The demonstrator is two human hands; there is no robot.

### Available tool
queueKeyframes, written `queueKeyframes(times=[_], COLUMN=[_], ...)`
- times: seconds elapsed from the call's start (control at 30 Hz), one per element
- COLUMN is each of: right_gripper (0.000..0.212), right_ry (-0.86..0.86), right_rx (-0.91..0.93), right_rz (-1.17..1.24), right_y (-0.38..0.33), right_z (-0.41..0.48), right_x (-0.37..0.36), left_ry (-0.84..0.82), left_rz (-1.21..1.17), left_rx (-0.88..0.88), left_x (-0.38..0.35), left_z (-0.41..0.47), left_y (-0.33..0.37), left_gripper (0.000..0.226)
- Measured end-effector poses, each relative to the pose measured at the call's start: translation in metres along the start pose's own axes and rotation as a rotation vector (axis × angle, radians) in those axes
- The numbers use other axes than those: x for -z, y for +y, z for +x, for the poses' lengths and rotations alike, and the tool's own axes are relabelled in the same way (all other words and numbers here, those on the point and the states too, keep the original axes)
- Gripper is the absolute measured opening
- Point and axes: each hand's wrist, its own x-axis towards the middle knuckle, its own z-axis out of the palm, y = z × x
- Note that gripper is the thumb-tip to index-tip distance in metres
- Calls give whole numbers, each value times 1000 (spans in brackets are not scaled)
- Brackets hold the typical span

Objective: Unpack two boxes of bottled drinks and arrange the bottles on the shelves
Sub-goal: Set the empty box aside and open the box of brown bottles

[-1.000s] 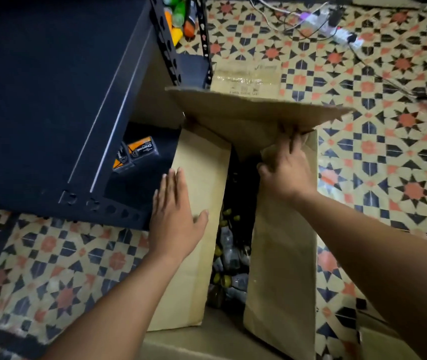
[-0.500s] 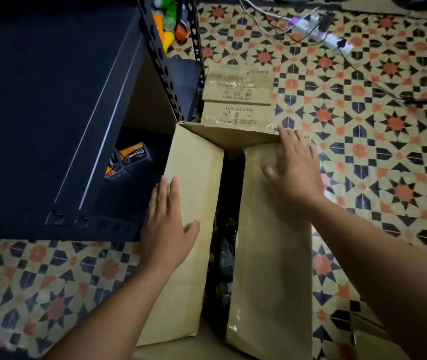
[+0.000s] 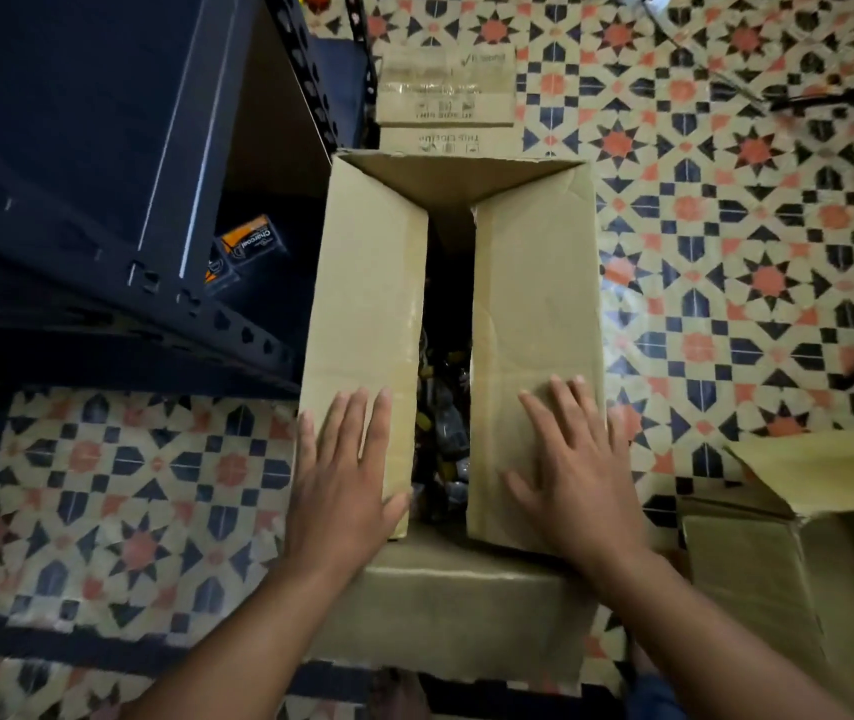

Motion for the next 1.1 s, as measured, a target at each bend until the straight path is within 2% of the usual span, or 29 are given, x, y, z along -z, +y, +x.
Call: queueKeyframes(times=[0.1, 0.2, 0.3, 0.4, 0.5, 0.63, 0.83, 0.93, 1.0, 1.1], right_gripper=[89, 87, 77, 67, 64, 58, 45, 31, 26, 22], right_ry=[-24, -35, -64, -145, -201, -247, -134, 109, 294, 441], right_rx=[-16, -23, 104, 299, 348, 412, 503, 577, 546, 511], right_rz=[-11, -17, -130, -136, -135, -299, -290, -139, 29, 187], right_y=[-2, 1, -4, -14, -22, -25, -27, -45, -51, -48], right_z=[-38, -55, -37, 6, 46, 76, 73, 72, 61, 37], right_x=[-17, -19, -3, 3, -6, -18, -10, 0, 13, 35], left_ry=[-32, -45, 26, 111, 136, 232, 289, 316, 332, 317], left_rz=[-33, -37, 4, -21, -136, -234, -282, -324, -348, -317], left_rx=[25, 43, -5, -159, -175, -123, -152, -167, -160, -121], left_x=[6, 14, 16, 14, 11, 6, 2, 1, -1, 3], left_z=[-14, -20, -22, -6, 19, 32, 29, 33, 31, 29], left_y=[-4, -15, -22, -20, -14, -13, -22, -25, -30, -33], left_gripper=[136, 138, 122, 96, 90, 88, 76, 67, 61, 55])
